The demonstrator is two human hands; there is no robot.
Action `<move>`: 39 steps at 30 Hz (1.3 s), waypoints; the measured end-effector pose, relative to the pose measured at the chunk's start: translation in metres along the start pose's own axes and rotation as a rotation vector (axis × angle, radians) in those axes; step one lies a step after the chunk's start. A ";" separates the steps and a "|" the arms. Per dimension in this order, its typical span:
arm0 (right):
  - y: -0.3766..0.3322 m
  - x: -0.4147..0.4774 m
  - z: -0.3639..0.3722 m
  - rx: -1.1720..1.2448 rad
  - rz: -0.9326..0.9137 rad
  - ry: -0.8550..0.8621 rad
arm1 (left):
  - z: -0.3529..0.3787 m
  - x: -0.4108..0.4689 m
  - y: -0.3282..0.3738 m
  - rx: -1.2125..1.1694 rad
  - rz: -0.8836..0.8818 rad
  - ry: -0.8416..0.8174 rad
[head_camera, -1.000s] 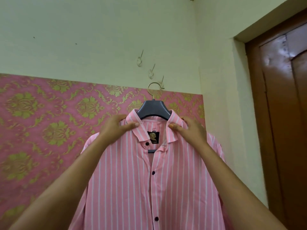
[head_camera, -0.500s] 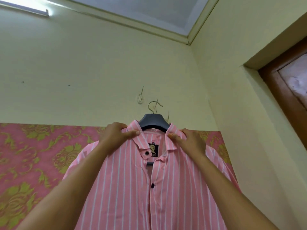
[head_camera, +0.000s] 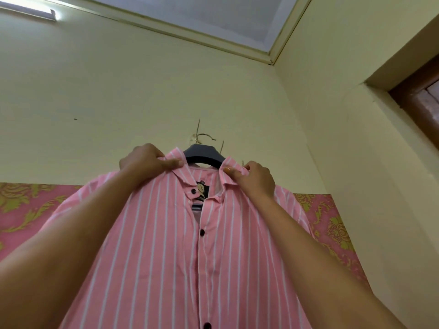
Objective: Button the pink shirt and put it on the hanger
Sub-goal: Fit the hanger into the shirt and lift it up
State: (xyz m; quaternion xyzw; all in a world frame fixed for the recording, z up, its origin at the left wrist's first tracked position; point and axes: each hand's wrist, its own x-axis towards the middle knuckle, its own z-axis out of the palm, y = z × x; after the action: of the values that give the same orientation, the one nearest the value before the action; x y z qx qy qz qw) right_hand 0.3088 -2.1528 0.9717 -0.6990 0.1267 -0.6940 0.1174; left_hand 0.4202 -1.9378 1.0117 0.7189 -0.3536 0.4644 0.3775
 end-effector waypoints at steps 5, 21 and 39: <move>0.019 0.008 0.000 0.013 0.032 0.029 | 0.011 0.012 0.019 0.036 0.004 -0.041; 0.065 -0.027 0.006 -0.031 0.029 -0.014 | 0.059 -0.025 0.010 0.020 0.035 -0.049; 0.070 -0.068 0.002 -0.060 -0.081 -0.030 | 0.076 -0.065 0.004 0.155 0.245 0.135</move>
State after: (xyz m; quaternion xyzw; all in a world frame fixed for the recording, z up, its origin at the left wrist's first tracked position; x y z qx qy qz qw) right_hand 0.3094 -2.1954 0.8835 -0.7172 0.1174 -0.6833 0.0701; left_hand 0.4263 -1.9957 0.9307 0.6647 -0.3754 0.5801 0.2842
